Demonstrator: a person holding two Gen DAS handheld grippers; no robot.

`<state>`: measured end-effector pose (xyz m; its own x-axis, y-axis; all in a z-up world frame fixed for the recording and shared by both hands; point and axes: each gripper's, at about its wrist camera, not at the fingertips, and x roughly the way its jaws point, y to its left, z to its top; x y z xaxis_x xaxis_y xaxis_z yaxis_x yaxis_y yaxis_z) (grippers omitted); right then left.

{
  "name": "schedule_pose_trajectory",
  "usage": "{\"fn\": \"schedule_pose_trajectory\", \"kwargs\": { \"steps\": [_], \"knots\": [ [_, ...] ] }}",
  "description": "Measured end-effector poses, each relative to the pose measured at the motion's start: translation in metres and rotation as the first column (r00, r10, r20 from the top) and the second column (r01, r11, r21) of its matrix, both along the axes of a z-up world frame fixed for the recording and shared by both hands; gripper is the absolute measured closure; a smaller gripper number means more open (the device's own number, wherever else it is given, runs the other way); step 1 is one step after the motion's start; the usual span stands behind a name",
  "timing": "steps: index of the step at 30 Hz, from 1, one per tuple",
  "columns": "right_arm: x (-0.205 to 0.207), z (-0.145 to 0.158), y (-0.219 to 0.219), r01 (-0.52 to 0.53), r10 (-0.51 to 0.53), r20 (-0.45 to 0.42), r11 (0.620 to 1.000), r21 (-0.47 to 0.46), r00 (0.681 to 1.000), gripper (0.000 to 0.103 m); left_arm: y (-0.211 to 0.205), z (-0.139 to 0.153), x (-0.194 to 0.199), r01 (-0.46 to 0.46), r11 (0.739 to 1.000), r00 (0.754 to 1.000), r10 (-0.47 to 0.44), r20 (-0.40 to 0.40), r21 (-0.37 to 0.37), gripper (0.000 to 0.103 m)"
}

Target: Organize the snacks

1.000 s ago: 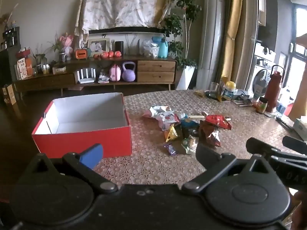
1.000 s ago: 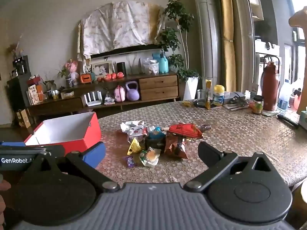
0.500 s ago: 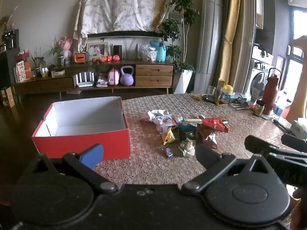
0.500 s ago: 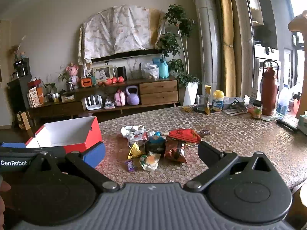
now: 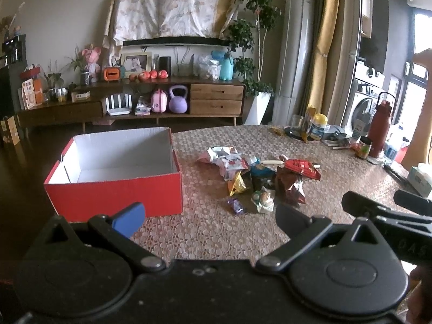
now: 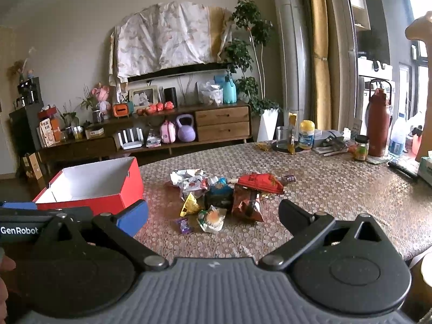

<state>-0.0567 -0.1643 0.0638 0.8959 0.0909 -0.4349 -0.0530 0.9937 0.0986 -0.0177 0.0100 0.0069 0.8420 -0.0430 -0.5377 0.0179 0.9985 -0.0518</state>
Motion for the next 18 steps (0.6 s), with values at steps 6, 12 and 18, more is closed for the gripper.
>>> {"fn": "schedule_pose_trajectory", "kwargs": {
  "steps": [6,12,18],
  "knots": [
    [0.0017,-0.0035,0.001,0.001,-0.001,-0.009,1.0,0.001,1.0,0.0,0.0007,-0.0012,0.0006,-0.001,1.0,1.0,0.001,-0.004,0.0,0.0],
    [0.003,-0.0057,0.0009,-0.003,0.003,-0.017,1.0,0.003,1.0,0.0,0.0009,-0.0016,0.0006,-0.001,1.0,1.0,0.001,-0.003,0.0,0.0],
    [0.0031,-0.0062,0.0013,-0.003,0.003,-0.017,1.0,0.004,1.0,0.0,0.001,-0.0011,0.0009,0.0,1.0,1.0,0.0,-0.003,-0.001,0.0]
  ]
}}
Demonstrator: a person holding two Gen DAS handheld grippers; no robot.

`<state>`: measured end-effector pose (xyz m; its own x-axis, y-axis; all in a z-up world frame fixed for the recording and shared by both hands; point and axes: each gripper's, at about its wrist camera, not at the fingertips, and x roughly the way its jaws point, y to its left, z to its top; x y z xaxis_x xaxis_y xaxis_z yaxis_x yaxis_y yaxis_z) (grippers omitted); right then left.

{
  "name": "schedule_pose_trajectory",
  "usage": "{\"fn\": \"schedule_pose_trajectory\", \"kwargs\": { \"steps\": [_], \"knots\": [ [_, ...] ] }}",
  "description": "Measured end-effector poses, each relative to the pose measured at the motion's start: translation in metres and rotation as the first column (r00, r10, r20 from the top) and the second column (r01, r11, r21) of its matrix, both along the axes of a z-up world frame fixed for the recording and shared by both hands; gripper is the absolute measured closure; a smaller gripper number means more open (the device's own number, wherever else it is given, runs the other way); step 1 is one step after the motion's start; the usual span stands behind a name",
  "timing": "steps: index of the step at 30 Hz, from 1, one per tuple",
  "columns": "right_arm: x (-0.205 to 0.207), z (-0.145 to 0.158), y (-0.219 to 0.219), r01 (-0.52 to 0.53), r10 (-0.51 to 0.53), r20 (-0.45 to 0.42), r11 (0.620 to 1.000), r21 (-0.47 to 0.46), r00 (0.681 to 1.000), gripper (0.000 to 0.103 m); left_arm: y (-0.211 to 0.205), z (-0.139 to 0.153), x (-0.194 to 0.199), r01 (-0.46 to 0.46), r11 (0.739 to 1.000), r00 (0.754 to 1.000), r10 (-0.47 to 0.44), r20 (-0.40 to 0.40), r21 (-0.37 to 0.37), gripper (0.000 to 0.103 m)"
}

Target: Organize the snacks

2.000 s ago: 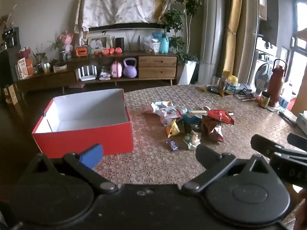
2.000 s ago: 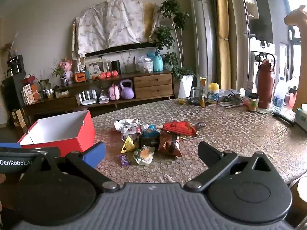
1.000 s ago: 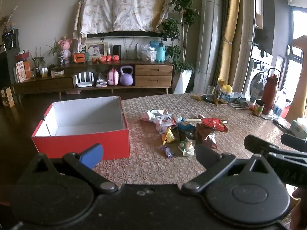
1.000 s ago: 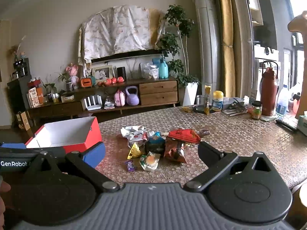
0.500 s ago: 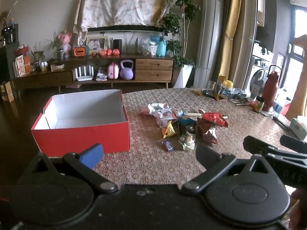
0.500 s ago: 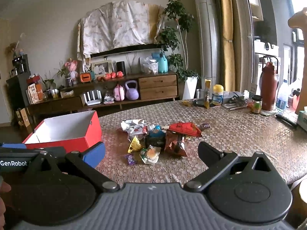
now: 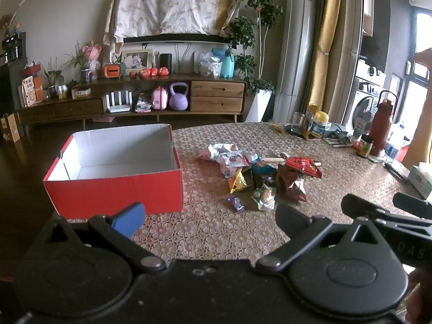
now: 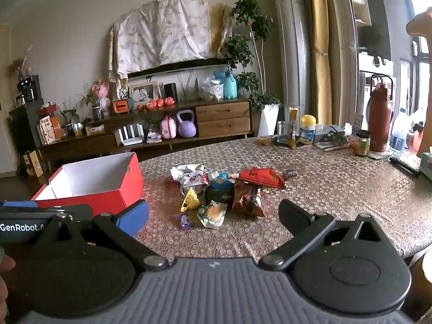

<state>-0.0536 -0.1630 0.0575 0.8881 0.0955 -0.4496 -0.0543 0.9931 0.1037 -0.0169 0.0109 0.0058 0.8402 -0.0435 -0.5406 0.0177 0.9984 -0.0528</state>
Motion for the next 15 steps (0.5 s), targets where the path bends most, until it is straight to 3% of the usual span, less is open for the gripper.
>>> {"fn": "schedule_pose_trajectory", "kwargs": {
  "steps": [15],
  "knots": [
    [-0.0002,-0.0016,0.0017,-0.011,0.011,0.006,1.0,-0.002,1.0,0.0,-0.0004,0.0014,0.0002,-0.001,1.0,1.0,0.001,-0.001,0.001,0.0]
  ]
}}
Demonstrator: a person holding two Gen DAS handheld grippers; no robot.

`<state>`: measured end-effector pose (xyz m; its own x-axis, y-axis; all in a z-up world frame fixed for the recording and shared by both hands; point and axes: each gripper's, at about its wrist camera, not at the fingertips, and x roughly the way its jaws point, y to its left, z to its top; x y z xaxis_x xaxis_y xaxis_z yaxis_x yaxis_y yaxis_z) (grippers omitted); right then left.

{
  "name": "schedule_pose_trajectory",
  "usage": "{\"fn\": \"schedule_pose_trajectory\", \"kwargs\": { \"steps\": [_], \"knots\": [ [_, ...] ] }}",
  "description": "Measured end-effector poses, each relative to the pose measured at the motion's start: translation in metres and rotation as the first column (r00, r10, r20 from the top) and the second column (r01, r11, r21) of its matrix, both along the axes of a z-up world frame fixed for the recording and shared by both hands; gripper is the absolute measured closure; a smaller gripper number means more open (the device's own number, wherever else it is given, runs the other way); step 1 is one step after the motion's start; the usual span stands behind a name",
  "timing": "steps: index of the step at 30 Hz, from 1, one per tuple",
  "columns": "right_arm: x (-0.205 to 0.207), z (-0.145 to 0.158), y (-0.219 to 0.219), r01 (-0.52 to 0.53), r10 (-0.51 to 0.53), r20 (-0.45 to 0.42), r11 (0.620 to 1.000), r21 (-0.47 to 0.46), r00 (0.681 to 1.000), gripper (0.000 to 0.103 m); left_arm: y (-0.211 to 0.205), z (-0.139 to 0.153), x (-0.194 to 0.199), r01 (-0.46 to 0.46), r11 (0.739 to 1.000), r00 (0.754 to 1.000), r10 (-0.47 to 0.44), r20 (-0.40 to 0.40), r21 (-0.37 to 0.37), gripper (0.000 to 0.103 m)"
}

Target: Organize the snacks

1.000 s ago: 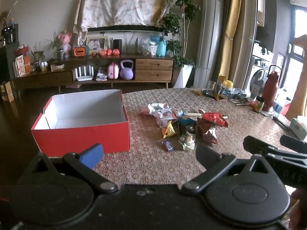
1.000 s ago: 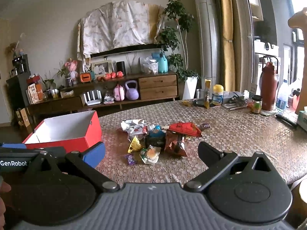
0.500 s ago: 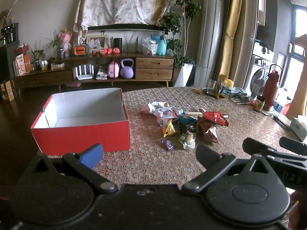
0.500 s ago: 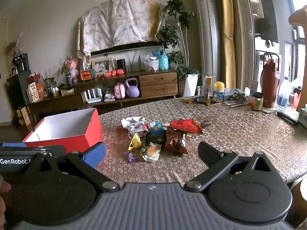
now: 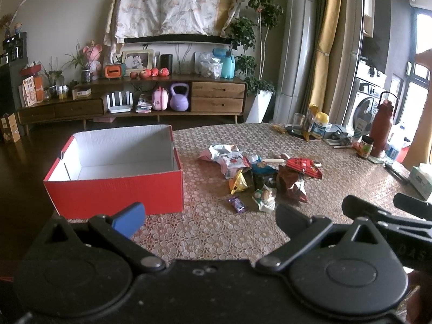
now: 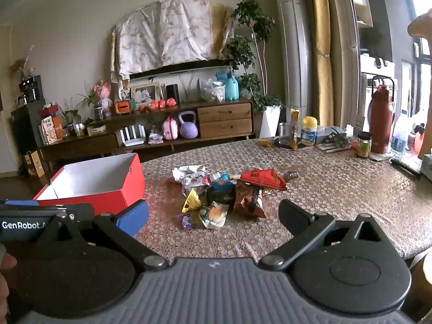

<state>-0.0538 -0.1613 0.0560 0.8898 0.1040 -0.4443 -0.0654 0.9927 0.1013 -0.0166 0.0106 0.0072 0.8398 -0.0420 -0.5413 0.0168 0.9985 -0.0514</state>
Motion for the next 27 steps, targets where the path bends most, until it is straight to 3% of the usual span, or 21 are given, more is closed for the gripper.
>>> {"fn": "schedule_pose_trajectory", "kwargs": {
  "steps": [16,27],
  "knots": [
    [0.006,0.001,-0.003,-0.015,0.015,0.01,1.0,-0.01,1.0,0.0,0.001,-0.004,0.005,0.014,1.0,1.0,-0.014,-0.002,-0.001,0.0],
    [0.041,-0.013,-0.015,-0.022,0.021,-0.012,0.999,-0.028,1.0,0.0,-0.007,-0.013,0.052,0.054,0.999,0.998,-0.054,-0.022,-0.008,0.0]
  ]
}}
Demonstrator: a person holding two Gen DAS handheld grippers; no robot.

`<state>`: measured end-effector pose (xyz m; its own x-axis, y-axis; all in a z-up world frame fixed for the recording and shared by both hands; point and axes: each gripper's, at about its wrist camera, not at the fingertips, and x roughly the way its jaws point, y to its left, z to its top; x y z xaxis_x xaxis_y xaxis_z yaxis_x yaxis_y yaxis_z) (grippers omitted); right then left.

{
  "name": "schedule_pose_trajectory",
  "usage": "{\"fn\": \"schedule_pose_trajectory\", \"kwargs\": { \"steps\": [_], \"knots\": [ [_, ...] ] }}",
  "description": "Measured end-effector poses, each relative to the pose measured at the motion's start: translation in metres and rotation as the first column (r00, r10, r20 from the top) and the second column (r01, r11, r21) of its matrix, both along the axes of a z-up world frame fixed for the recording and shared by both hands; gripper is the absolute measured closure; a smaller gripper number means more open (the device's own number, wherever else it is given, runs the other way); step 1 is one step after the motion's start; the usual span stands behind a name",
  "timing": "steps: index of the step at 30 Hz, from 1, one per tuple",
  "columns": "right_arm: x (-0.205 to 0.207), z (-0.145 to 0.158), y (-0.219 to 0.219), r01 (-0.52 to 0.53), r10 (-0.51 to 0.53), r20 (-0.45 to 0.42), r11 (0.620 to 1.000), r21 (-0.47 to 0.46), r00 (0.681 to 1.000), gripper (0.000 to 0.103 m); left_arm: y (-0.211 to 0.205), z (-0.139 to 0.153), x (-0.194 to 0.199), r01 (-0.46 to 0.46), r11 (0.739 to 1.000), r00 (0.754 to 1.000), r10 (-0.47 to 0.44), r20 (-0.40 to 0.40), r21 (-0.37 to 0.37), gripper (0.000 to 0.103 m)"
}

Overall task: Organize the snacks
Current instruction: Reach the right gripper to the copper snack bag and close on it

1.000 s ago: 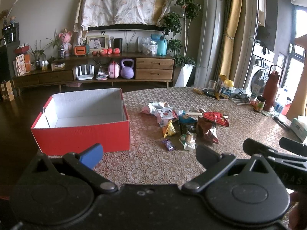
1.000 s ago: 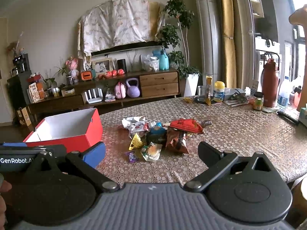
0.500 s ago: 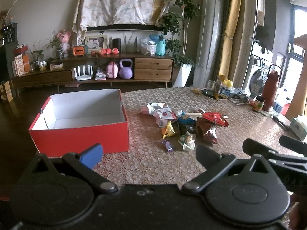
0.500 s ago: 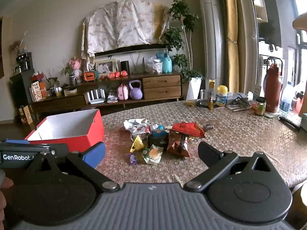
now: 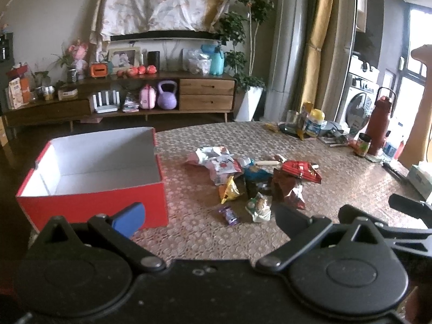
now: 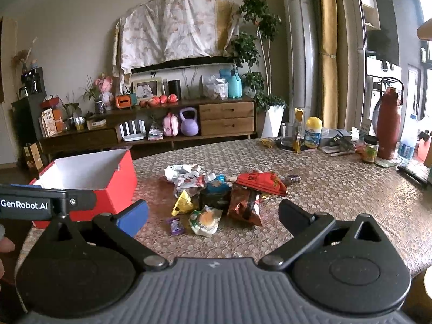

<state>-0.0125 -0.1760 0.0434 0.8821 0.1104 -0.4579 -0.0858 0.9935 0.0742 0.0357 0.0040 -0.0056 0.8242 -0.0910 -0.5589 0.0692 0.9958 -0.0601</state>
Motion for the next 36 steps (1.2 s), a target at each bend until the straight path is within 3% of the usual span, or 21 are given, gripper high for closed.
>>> {"fn": "schedule_pose_trajectory", "kwargs": {
  "steps": [9,23,29,33,36],
  "knots": [
    [0.057,-0.025,-0.024,-0.014,0.013,-0.056,1.0,-0.026,0.998,0.0,-0.019,-0.03,0.054,0.033,0.999,0.999,-0.033,-0.025,-0.017,0.001],
    [0.154,-0.071,-0.057,0.019,-0.019,-0.17,1.0,0.0,0.985,0.0,-0.066,-0.082,0.116,0.137,0.989,0.988,-0.133,-0.076,0.051,0.02],
    [0.183,-0.091,-0.053,0.029,-0.02,-0.226,0.999,0.036,0.974,0.0,-0.083,-0.102,0.133,0.185,0.982,0.978,-0.179,-0.108,0.047,0.021],
    [0.2,-0.102,-0.047,0.024,-0.016,-0.256,0.999,0.029,0.967,0.011,-0.09,-0.115,0.145,0.208,0.977,0.97,-0.202,-0.132,0.033,0.022],
    [0.212,-0.11,-0.048,0.027,-0.005,-0.288,0.997,0.072,0.957,0.011,-0.092,-0.124,0.151,0.226,0.974,0.965,-0.22,-0.143,0.026,0.023]
  ]
}}
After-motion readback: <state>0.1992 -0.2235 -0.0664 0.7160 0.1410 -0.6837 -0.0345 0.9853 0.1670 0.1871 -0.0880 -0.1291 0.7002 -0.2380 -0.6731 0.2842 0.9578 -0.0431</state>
